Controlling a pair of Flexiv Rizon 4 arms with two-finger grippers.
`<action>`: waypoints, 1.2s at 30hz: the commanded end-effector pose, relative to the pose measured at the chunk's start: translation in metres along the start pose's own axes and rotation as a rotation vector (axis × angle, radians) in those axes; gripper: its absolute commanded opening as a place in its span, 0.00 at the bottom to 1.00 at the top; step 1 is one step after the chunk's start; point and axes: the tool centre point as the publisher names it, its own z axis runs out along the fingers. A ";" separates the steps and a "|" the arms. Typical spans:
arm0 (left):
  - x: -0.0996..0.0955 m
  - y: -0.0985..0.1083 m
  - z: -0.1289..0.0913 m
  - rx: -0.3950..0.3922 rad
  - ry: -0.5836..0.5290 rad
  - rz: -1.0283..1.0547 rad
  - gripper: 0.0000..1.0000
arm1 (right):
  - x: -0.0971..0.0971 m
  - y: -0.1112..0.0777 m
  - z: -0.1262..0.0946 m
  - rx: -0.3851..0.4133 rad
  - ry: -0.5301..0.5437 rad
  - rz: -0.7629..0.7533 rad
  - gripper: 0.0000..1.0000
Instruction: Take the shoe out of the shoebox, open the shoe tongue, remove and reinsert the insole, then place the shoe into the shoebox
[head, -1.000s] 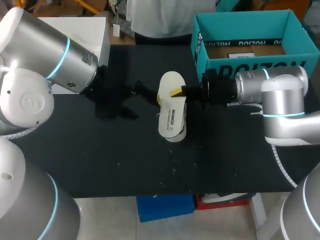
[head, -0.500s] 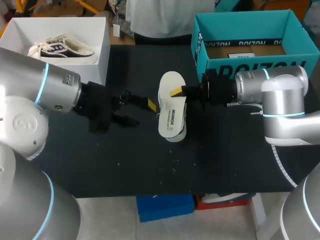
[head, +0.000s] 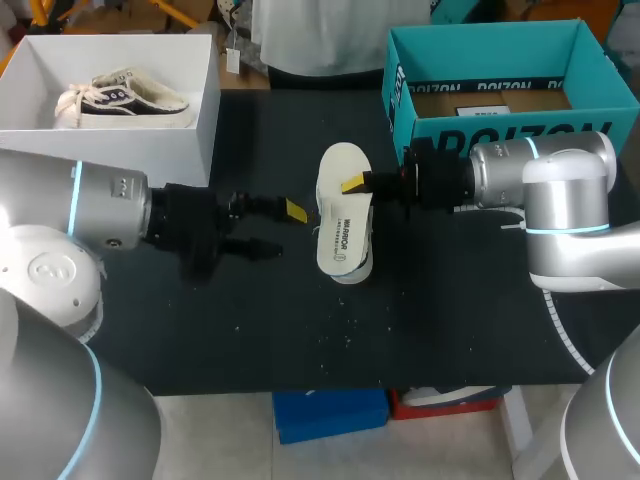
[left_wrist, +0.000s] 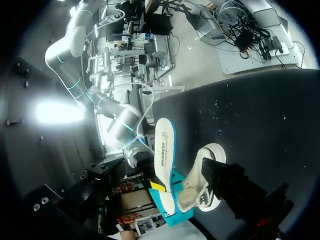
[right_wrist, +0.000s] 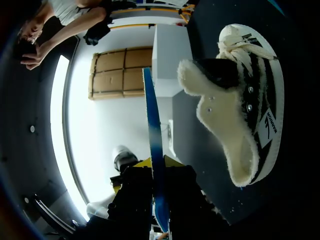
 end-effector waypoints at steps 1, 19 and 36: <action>0.011 0.002 0.010 -0.028 -0.107 -0.003 1.00 | -0.001 0.000 0.001 -0.002 -0.001 0.000 0.00; 0.007 0.025 0.029 -0.027 -0.254 0.043 1.00 | -0.001 0.000 0.001 -0.002 -0.001 0.000 0.00; 0.010 0.030 0.038 0.074 -0.305 -0.037 1.00 | -0.001 0.000 0.001 -0.002 -0.001 0.000 0.00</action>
